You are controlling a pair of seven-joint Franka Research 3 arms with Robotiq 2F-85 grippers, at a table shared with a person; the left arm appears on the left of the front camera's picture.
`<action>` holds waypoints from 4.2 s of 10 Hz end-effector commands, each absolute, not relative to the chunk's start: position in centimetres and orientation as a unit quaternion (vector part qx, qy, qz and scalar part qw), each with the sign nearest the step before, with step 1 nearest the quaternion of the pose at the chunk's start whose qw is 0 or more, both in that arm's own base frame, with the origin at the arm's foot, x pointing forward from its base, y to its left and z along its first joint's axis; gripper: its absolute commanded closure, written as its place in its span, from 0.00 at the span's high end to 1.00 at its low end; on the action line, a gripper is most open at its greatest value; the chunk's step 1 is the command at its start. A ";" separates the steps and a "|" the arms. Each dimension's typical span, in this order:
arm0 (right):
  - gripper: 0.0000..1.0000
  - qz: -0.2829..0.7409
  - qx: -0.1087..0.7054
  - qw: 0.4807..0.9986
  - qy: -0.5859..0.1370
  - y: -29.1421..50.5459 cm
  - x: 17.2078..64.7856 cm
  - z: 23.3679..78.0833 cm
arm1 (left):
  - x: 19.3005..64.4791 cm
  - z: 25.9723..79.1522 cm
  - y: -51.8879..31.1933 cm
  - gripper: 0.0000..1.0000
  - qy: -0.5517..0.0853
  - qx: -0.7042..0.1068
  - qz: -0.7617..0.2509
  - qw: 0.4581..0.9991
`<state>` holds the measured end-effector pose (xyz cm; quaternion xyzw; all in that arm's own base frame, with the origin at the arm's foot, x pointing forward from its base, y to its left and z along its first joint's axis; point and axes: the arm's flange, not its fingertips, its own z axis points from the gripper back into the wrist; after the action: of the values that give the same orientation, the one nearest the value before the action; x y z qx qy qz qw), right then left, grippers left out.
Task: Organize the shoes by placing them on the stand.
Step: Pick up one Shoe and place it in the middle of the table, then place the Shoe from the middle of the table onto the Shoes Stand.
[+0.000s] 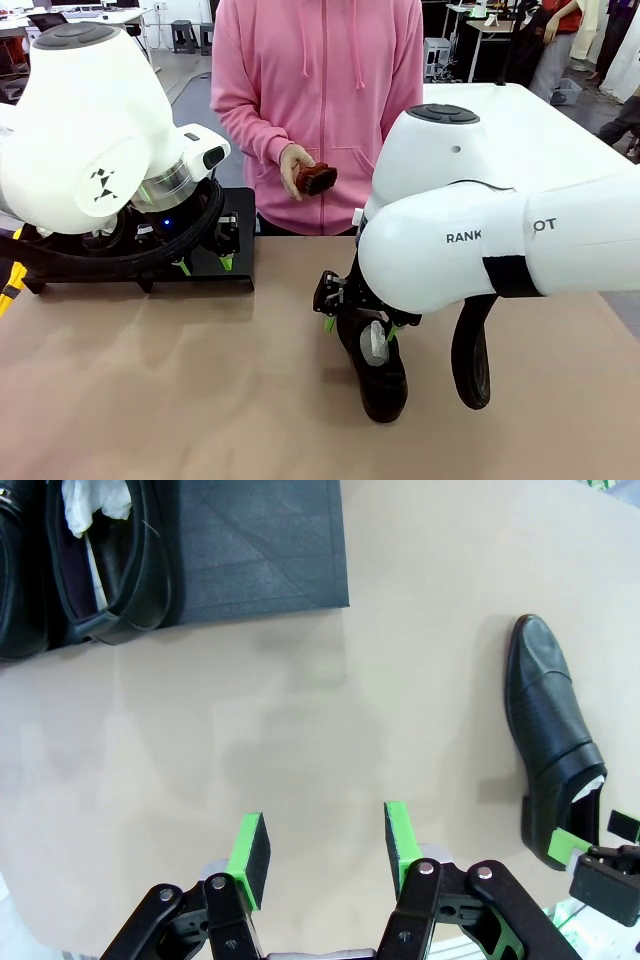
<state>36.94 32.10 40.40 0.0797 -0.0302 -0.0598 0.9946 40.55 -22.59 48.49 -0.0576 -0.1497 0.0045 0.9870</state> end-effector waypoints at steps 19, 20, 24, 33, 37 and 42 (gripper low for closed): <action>1.00 -0.322 0.086 0.934 -0.130 13.5 38.8 47.4 | 32.2 43.8 -31.8 0.61 -0.173 -0.088 0.135 0.972; 1.00 -0.365 0.088 0.920 -0.113 11.4 39.6 46.8 | 31.6 43.1 -33.4 0.61 -0.166 -0.093 0.166 0.968; 1.00 -0.278 0.100 0.946 -0.135 13.5 38.5 47.9 | 30.6 42.4 -40.3 0.61 -0.096 -0.116 0.131 0.980; 1.00 -0.278 0.100 0.946 -0.135 13.5 38.5 47.9 | 33.4 36.3 -46.2 0.61 -0.085 -0.091 0.048 0.991; 1.00 -0.278 0.100 0.946 -0.135 13.5 38.5 47.9 | 33.9 35.1 -47.0 0.57 -0.092 -0.071 0.051 0.992; 1.00 -0.278 0.100 0.946 -0.135 13.5 38.5 47.9 | 34.3 34.5 -46.8 0.00 -0.077 -0.050 0.054 0.994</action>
<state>38.36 13.77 47.78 0.0945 -0.1344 -0.2847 0.9444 33.90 -46.09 34.63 -0.0648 -0.0709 0.0417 0.9945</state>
